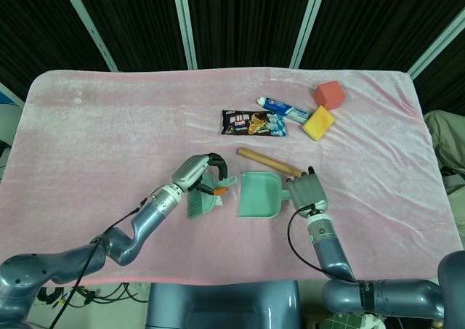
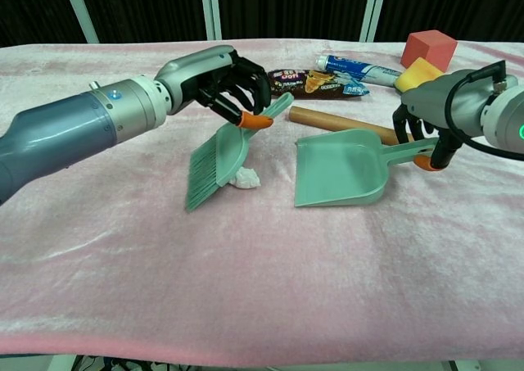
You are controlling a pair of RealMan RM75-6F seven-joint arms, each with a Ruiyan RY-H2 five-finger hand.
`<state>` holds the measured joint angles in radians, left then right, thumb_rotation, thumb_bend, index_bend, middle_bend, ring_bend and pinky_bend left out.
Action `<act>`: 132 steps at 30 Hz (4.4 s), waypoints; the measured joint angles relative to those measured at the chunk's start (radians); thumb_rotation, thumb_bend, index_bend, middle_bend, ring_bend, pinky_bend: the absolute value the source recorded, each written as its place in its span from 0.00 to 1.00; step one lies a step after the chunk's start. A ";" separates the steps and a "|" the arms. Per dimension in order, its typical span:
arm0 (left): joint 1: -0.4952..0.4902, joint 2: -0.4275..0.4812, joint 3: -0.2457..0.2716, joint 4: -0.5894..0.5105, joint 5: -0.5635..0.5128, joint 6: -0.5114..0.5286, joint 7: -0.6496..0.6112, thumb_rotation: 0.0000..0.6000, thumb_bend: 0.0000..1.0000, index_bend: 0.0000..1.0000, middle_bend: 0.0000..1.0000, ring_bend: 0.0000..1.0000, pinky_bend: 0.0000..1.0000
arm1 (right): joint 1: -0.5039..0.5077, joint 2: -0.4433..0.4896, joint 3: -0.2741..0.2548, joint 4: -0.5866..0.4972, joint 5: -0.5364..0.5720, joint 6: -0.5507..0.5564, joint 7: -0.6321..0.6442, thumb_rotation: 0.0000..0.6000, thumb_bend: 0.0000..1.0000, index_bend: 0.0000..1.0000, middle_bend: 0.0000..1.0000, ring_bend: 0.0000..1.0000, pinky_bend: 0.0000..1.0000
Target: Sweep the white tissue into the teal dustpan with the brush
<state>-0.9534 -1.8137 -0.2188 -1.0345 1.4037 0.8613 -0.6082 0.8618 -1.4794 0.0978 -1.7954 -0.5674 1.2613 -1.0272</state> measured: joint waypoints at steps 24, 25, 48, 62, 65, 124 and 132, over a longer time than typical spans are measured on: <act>-0.115 -0.139 -0.145 0.057 -0.009 0.123 -0.031 1.00 0.42 0.66 0.70 0.26 0.31 | -0.008 -0.008 -0.005 -0.019 -0.022 0.000 0.035 1.00 0.53 0.68 0.58 0.34 0.17; -0.112 -0.131 -0.146 0.051 -0.010 0.125 -0.034 1.00 0.42 0.66 0.70 0.26 0.31 | -0.008 -0.009 -0.005 -0.018 -0.024 -0.001 0.036 1.00 0.53 0.68 0.58 0.34 0.17; -0.065 -0.150 -0.042 0.109 -0.015 0.056 -0.003 1.00 0.42 0.66 0.70 0.26 0.31 | -0.012 -0.023 -0.020 -0.019 -0.032 -0.012 0.042 1.00 0.53 0.68 0.58 0.34 0.17; -0.166 -0.290 -0.116 0.272 -0.015 0.081 -0.017 1.00 0.42 0.66 0.70 0.26 0.31 | -0.019 -0.016 -0.027 -0.038 -0.038 -0.009 0.045 1.00 0.53 0.68 0.58 0.34 0.17; -0.180 -0.309 -0.129 0.288 -0.015 0.104 -0.023 1.00 0.42 0.66 0.70 0.26 0.31 | -0.019 -0.016 -0.026 -0.045 -0.036 -0.009 0.045 1.00 0.53 0.68 0.58 0.34 0.17; 0.079 0.314 0.127 -0.241 -0.135 -0.159 0.381 1.00 0.42 0.65 0.64 0.24 0.26 | -0.043 -0.062 -0.045 -0.054 -0.069 0.037 0.026 1.00 0.53 0.68 0.58 0.34 0.17; 0.080 0.329 0.138 -0.251 -0.135 -0.182 0.418 1.00 0.22 0.61 0.54 0.20 0.20 | -0.048 -0.069 -0.045 -0.052 -0.073 0.039 0.024 1.00 0.53 0.68 0.58 0.34 0.17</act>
<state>-0.8738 -1.4846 -0.0808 -1.2859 1.2691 0.6792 -0.1905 0.8142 -1.5482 0.0529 -1.8473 -0.6408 1.3006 -1.0034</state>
